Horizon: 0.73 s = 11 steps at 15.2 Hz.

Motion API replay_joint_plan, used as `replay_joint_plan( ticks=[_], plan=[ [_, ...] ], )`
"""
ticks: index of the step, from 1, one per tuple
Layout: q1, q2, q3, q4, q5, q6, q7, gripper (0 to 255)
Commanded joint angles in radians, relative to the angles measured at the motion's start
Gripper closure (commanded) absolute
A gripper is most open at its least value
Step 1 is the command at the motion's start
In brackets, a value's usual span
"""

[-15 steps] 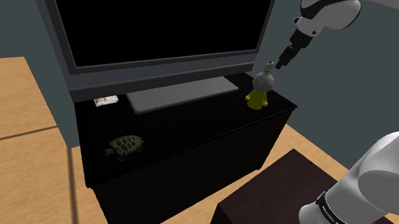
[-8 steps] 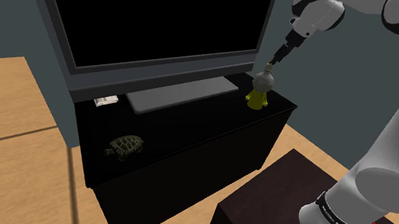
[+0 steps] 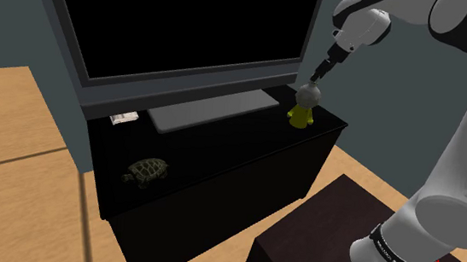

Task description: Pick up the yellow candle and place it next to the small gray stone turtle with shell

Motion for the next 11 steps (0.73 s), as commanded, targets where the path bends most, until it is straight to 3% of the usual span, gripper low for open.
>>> replay_joint_plan(
  ticks=[1, 7, 8, 11],
  plan=[
    [-0.001, 0.003, 0.001, -0.001, 0.003, 0.004, -0.003, 0],
    [-0.001, 0.003, 0.001, -0.001, 0.003, 0.004, -0.003, 0],
    [-0.001, 0.003, 0.001, -0.001, 0.003, 0.004, -0.003, 255],
    [-0.001, 0.003, 0.001, -0.001, 0.003, 0.004, -0.003, 255]
  ],
)
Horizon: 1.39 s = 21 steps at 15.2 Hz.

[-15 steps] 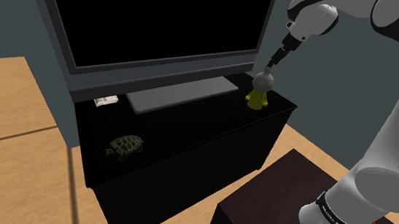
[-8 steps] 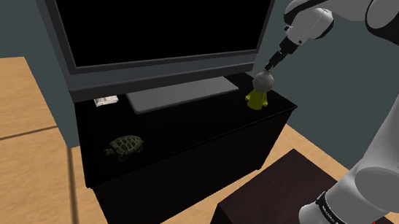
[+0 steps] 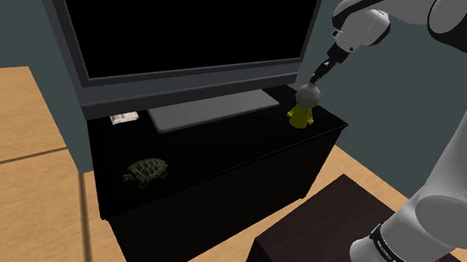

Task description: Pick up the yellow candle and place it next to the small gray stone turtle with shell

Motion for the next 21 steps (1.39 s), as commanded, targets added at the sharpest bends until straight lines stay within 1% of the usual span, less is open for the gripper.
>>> replay_joint_plan(
  ticks=[1, 6, 21],
  plan=[
    [0.0, 0.0, 0.0, 0.0, 0.0, 0.0, 0.0, 255],
    [0.0, 0.0, 0.0, 0.0, 0.0, 0.0, 0.0, 255],
    [0.006, -0.055, -0.02, 0.133, -0.076, -0.159, 0.09, 255]
  ],
)
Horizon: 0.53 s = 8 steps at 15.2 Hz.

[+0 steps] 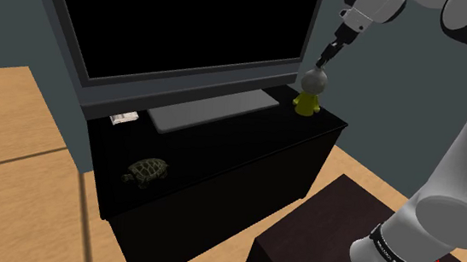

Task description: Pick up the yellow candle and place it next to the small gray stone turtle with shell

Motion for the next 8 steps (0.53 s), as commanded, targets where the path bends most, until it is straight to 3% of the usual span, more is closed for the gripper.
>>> replay_joint_plan(
  ticks=[1, 8],
  plan=[
    [0.001, -0.006, -0.001, 0.018, -0.007, -0.019, 0.01, 255],
    [-0.004, -0.012, -0.006, 0.097, -0.022, -0.098, 0.041, 255]
  ],
)
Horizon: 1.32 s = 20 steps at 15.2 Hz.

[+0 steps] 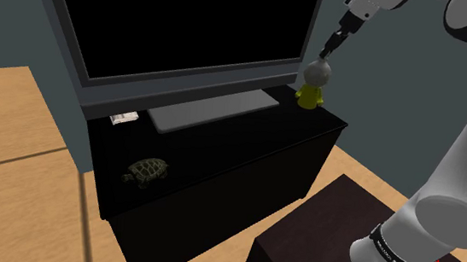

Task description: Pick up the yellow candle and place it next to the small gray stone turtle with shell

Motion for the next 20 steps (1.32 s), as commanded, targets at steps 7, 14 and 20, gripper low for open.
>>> replay_joint_plan(
  ticks=[7, 14, 20],
  plan=[
    [0.131, -0.149, 0.068, -0.158, -0.114, 0.107, 0.193, 255],
    [0.22, -0.233, 0.161, -0.258, -0.193, 0.188, 0.384, 255],
    [0.284, -0.258, 0.244, -0.295, -0.236, 0.238, 0.542, 255]
  ],
)
